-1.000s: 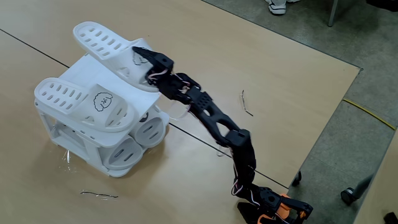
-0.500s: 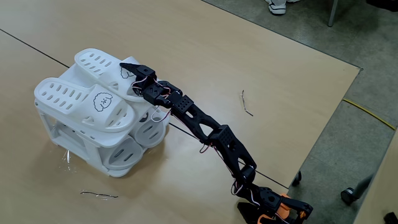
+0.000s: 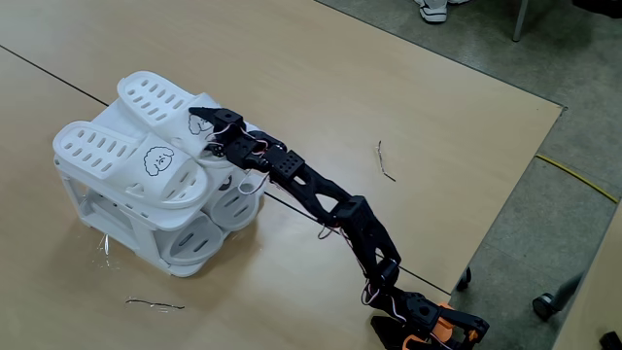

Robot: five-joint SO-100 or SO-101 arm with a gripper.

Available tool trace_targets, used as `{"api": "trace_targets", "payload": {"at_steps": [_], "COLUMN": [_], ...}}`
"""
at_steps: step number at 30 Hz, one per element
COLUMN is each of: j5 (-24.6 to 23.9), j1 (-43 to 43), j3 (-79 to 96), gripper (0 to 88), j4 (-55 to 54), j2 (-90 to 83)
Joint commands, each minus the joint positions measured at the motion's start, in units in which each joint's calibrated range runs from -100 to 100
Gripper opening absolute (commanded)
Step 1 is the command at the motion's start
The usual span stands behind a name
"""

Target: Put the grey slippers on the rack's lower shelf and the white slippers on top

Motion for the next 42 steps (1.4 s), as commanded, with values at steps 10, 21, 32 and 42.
{"api": "trace_targets", "payload": {"at_steps": [10, 21, 32, 42], "j5": [0.4, 0.4, 0.4, 0.4], "j1": [0.7, 0.7, 0.7, 3.0], "j3": [29.3, 41.6, 71.7, 91.7], "gripper": [22.1, 22.1, 21.3, 0.7], "j4": [-8.3, -9.7, -9.7, -33.6], "j2": [-27.6, -39.8, -62.6, -89.9]}}
